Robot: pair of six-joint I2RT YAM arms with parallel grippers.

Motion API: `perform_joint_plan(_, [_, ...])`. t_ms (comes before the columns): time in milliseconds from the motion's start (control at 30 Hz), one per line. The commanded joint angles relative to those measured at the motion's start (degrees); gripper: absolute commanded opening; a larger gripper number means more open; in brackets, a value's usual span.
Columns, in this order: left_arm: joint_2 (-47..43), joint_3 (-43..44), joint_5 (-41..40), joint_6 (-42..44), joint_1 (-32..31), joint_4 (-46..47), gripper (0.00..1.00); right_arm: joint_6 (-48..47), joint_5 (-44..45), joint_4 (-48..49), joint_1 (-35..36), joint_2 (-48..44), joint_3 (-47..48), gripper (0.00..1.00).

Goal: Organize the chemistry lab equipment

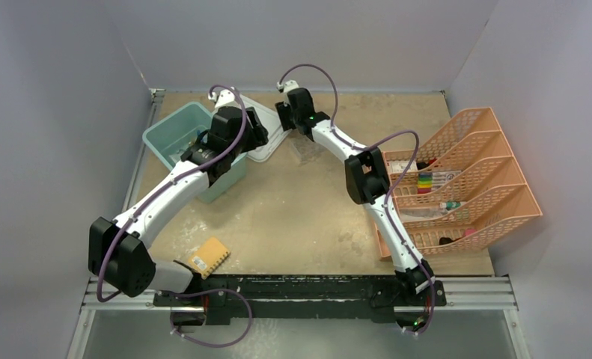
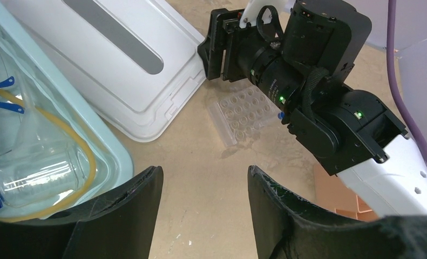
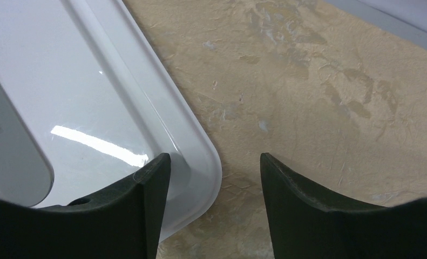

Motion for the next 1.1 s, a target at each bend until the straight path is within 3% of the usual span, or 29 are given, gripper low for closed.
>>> perform_joint_plan(0, [-0.24,2.10,0.77,-0.46,0.46,1.16,0.58,-2.04,-0.89,-4.32,0.32,-1.23,0.56,0.55])
perform_joint_plan(367, [-2.73,-1.37,1.20,-1.72,0.63,3.51,0.57,-0.29,-2.45,-15.01,0.35,-6.96,-7.47,0.37])
perform_joint_plan(1067, [-5.70,-5.05,3.62,-2.44,0.72,6.73,0.57,-0.17,-5.97,-20.82,0.31,-18.38,-24.11,0.26])
